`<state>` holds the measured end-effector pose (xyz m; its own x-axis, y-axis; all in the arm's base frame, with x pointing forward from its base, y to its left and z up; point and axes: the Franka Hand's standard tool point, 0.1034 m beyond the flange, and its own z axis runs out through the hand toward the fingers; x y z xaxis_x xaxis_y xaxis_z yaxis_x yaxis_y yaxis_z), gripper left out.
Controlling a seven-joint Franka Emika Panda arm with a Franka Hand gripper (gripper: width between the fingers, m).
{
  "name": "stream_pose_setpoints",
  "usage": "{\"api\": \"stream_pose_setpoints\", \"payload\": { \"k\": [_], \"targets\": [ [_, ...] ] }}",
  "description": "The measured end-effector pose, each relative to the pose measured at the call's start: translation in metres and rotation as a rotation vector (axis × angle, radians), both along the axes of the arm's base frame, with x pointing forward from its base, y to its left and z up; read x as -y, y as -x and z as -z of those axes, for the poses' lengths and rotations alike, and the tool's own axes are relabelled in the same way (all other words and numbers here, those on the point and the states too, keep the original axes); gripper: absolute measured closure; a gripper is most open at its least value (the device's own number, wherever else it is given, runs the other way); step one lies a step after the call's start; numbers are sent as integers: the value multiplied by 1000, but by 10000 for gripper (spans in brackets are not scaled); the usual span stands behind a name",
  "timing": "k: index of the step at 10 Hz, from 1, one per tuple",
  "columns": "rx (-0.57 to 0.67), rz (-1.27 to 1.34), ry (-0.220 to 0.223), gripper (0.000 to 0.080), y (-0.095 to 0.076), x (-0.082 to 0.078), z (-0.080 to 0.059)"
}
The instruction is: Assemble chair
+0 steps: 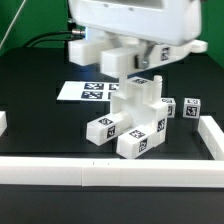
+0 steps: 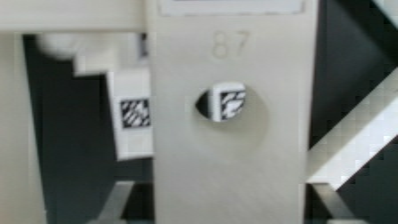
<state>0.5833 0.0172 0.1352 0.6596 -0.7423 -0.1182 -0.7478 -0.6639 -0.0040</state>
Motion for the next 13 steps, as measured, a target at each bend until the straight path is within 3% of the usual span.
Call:
{"api": "stream_pose_setpoints", "payload": {
  "k": [13],
  "targets": [
    [13,-126,7,515,3,-8,15]
  ]
}}
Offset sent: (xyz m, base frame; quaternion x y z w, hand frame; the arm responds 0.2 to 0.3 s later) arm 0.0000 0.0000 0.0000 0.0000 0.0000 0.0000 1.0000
